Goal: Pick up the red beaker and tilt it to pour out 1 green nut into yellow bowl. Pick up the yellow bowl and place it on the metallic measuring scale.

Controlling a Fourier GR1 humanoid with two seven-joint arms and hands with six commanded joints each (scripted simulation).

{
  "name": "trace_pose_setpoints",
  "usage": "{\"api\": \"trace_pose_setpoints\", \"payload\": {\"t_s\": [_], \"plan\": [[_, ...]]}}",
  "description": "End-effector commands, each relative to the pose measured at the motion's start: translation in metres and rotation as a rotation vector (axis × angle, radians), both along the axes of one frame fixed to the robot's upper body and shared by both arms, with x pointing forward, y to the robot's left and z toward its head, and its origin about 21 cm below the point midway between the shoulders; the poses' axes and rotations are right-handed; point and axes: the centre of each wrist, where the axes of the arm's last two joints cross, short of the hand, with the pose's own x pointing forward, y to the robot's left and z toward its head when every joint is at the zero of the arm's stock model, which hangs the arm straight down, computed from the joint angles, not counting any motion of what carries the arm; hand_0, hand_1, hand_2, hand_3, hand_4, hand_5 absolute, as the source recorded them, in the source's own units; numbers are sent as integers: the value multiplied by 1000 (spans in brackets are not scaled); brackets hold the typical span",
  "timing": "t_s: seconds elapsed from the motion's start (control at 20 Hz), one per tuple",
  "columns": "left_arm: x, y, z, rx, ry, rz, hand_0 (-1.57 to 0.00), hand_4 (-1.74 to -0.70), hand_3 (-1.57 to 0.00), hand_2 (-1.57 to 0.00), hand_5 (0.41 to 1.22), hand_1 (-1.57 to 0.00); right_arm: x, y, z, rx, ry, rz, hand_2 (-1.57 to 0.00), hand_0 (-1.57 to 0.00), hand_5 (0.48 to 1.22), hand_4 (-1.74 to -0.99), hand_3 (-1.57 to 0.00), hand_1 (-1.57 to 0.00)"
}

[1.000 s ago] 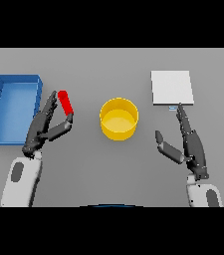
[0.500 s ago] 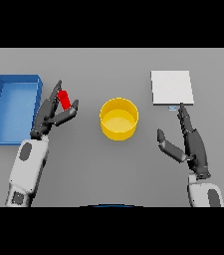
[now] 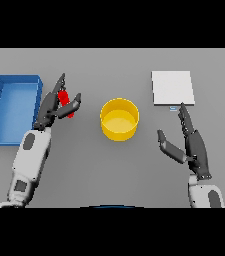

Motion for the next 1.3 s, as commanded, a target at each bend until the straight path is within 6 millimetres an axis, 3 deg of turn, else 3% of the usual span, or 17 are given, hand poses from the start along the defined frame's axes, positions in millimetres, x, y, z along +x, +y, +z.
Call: {"api": "trace_pose_setpoints", "payload": {"t_s": [0.0, 0.05, 0.1, 0.15, 0.25, 0.45, 0.65, 0.85, 0.95, 1.25], "plan": [[3, -5, -1, -6, 6, 7, 1, -1389, -3, -30, 752, 1, 3, -2, 2, -9, -7, -7, 1, 1, 683, -1295, 1, 1], [5, -7, 0, -14, 2, 12, -81, -1416, -75, -122, 770, -84, 0, -2, -1, -18, -4, -7, 1, 1, 684, -1291, 1, 1], [6, -9, -1, -34, 12, 26, -253, -1444, -220, -307, 795, -276, 1, 1, -1, -14, -8, 1, 1, 1, 684, -1289, 1, 1], [5, -10, -4, -40, 18, 36, -458, -1443, -490, -501, 881, -483, 3, -1, 1, -15, -5, -4, 1, 1, 685, -1286, 1, 1], [6, -16, -7, 0, 8, 72, -859, -1439, -879, -886, 1003, -875, 0, -2, 0, -17, -4, 3, 1, 1, 683, -1283, 1, 1], [5, -23, -9, 2, -21, 70, -1279, -1447, -1288, -1290, 1132, -1286, 4, -3, 0, -8, -12, 4, 1, 1, 682, -1293, 1, 1], [9, -22, -4, -20, -70, 87, -1452, -1621, -1455, -1456, 1117, -1454, 6, 2, -3, -13, -9, 18, 1, 1, 679, -1288, 1, 1], [9, -17, 13, -13, -152, 85, -1522, -1692, -1523, -1524, 1100, -1523, 6, 1, -3, -33, -21, 18, 1, 1, 667, -1254, 1, 1], [11, -25, 29, 8, -189, 73, -1540, -1709, -1541, -1541, 1097, -1540, 10, 5, 0, -32, -28, 26, 1, 1, 672, -1255, 1, 1], [17, -35, 72, 348, -235, -101, -1563, -1733, -1563, -1563, 1121, -1563, 3, 4, -3, -79, -28, 9, 1, 1, 691, -1243, 1, 1]]}}
